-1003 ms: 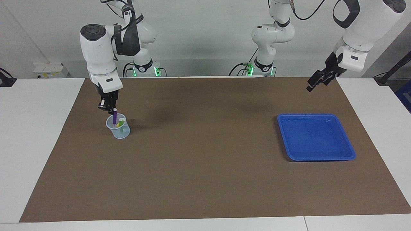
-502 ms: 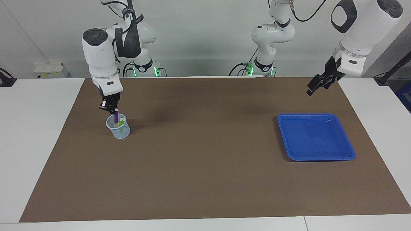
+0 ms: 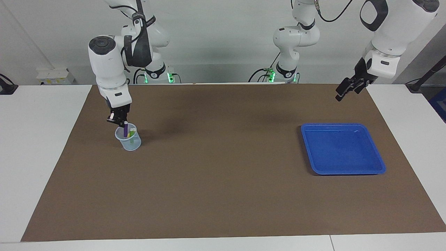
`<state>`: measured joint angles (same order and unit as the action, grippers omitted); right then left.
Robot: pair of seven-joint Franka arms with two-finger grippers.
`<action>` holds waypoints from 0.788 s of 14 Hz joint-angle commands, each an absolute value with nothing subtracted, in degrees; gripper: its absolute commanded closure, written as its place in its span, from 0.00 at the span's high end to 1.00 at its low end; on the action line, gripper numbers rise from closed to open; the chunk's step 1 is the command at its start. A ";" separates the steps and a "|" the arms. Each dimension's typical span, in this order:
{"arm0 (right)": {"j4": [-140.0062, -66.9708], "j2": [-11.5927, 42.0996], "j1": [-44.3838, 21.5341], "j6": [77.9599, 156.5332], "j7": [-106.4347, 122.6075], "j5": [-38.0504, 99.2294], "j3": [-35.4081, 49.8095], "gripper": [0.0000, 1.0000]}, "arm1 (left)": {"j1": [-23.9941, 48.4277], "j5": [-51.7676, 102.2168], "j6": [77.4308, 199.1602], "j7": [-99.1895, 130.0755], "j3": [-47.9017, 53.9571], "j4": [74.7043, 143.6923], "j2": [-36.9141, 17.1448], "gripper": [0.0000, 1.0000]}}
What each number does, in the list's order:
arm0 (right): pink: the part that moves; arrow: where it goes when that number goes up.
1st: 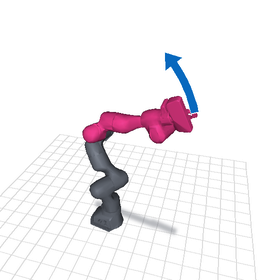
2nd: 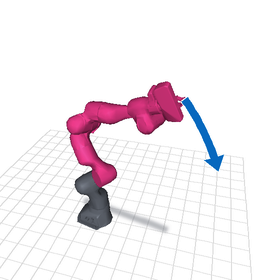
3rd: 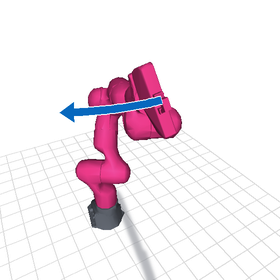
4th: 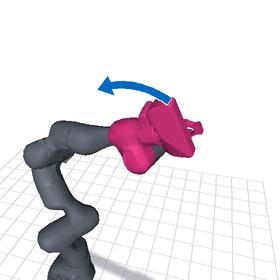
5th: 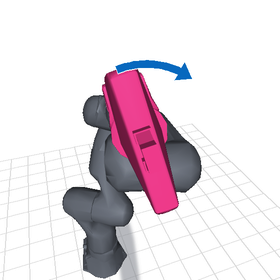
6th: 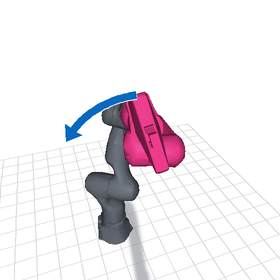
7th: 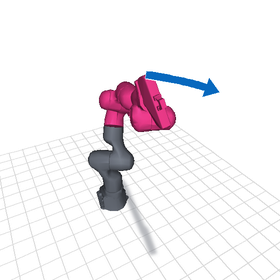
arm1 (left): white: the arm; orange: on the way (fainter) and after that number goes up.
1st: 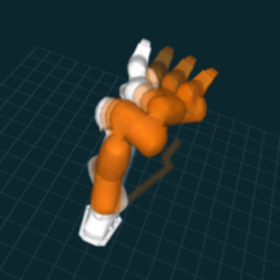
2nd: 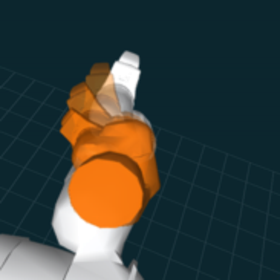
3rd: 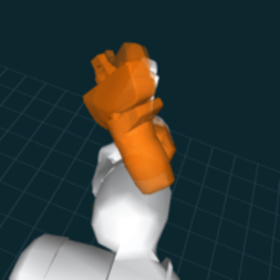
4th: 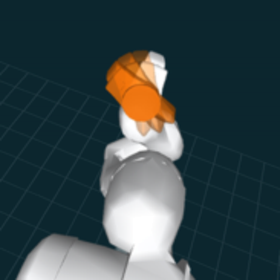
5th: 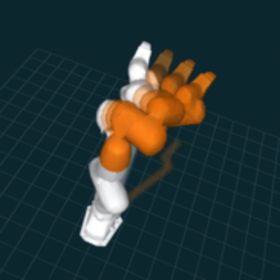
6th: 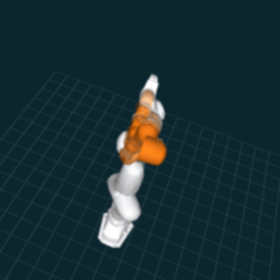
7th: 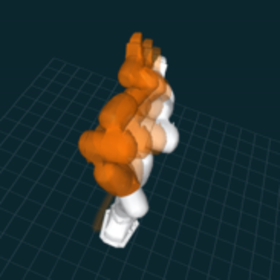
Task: Transfer and insert pens with both arms
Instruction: 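Insert the purple pen into the cup with the right gripper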
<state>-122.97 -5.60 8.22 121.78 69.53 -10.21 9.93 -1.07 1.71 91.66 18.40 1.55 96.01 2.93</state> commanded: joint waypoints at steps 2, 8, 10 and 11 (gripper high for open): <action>-123.84 -5.98 9.14 122.96 68.56 -10.28 10.63 0.53 | -0.97 1.05 90.62 11.64 1.32 94.92 2.37 1.00; -123.31 -5.45 9.14 122.79 68.73 -10.28 10.63 0.64 | -0.79 0.62 91.14 1.67 1.05 95.10 2.37 1.00; -122.09 -5.27 8.79 121.73 68.64 -7.84 10.63 0.76 | -0.62 0.62 91.67 2.37 1.23 95.18 2.37 1.00; -121.56 -5.27 8.62 120.86 68.56 -6.26 10.63 0.78 | -0.18 0.62 91.93 2.46 1.32 95.10 2.55 1.00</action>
<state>-122.78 -5.58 8.19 121.83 69.44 -8.78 10.01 -1.05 1.68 91.68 2.61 1.38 96.01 2.93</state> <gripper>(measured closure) 0.225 0.000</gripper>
